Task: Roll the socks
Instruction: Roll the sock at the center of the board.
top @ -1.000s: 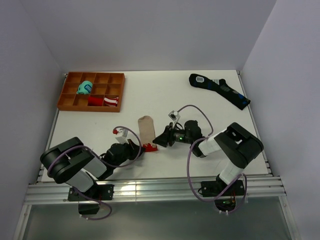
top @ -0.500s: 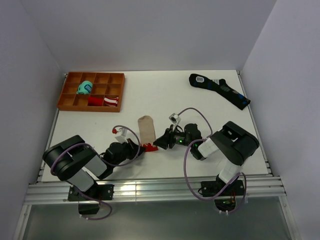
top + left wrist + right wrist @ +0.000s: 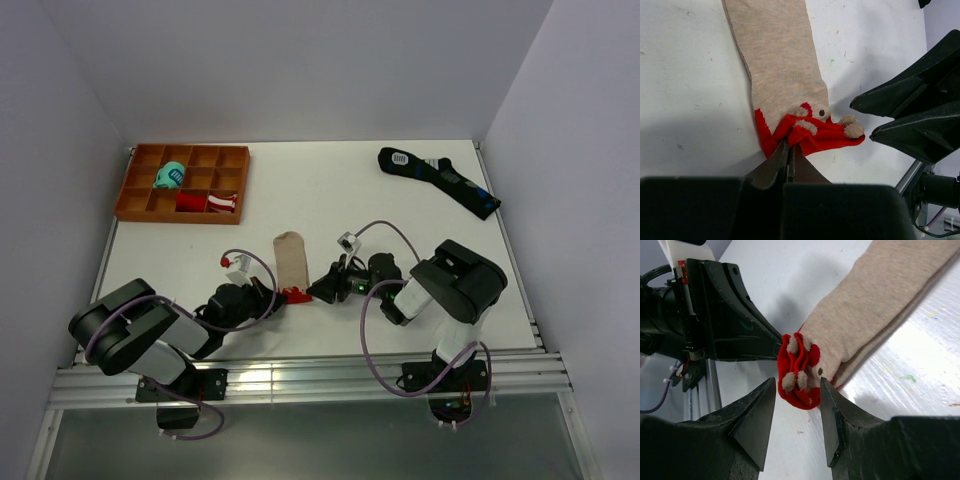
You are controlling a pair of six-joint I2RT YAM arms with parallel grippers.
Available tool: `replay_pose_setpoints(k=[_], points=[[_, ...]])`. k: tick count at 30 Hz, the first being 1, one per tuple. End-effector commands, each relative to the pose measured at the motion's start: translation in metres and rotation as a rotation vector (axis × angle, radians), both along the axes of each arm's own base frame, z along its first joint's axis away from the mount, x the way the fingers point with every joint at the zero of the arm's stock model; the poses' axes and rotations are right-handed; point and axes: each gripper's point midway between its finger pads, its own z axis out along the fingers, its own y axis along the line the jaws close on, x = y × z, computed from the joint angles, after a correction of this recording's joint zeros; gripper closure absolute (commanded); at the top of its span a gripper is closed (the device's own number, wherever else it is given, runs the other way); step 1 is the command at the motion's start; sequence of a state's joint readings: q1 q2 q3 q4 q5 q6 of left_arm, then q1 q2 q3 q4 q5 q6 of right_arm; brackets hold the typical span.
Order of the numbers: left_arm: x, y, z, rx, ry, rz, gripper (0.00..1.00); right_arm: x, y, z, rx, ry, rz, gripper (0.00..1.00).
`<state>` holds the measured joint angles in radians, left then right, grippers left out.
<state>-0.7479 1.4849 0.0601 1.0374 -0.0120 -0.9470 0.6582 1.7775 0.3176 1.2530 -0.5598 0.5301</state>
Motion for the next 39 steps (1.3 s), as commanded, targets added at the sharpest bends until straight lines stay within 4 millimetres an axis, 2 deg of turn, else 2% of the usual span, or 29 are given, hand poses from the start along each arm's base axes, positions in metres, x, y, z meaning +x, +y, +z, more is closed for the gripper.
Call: replay_pose_setpoints(k=[1,6,22,29,39], points=[[-0.037,0.032,-0.037,0.091,0.099,-0.013,1.0,0.001,0.009,0.01,0.035,-0.073,0.004,0.52],[-0.037,0.033,-0.037,0.087,0.098,-0.01,1.0,-0.005,0.018,0.008,0.021,-0.086,0.028,0.53],[-0.039,0.033,-0.037,0.077,0.109,-0.022,1.0,-0.007,0.016,0.002,-0.006,-0.107,0.023,0.55],[-0.04,0.034,-0.037,0.06,0.118,-0.024,1.0,-0.01,0.022,-0.003,-0.017,-0.106,0.037,0.55],[-0.04,0.036,-0.034,0.047,0.114,-0.023,1.0,-0.002,0.027,-0.006,-0.036,-0.095,0.021,0.58]])
